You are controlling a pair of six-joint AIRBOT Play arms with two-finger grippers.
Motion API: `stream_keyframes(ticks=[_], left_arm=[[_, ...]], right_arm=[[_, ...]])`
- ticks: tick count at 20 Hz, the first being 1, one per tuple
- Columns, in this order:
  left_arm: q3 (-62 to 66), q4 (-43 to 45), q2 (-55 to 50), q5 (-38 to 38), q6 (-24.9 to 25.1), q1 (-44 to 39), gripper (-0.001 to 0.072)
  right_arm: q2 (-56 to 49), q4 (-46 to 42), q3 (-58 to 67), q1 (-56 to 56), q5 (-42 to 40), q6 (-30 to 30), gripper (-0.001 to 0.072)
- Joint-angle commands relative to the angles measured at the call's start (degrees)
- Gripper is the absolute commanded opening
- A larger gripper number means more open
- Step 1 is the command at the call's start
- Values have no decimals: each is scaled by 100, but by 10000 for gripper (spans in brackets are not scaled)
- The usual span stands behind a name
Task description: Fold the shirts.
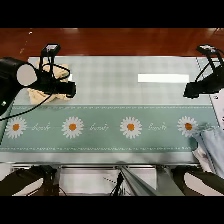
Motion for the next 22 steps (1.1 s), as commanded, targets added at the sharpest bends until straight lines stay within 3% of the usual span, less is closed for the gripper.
stream_keyframes(ticks=[1, 14, 18, 20, 22], left_arm=[[7, 0, -2, 0, 2, -2, 716], [7, 0, -7, 258, 4, -2, 716], [9, 1493, -7, 896, 162, 179, 719], [9, 2041, -28, 1519, -358, 706, 719], [9, 1919, -245, 1818, -885, 1447, 719]], right_arm=[[0, 2, 2, 2, 2, 2, 617], [0, 44, 2, 0, -396, 7, 616], [0, 87, 2, 2, -387, 92, 616], [-2, 48, 2, -2, -564, 90, 615], [-2, 48, 2, -2, -732, 92, 614]])
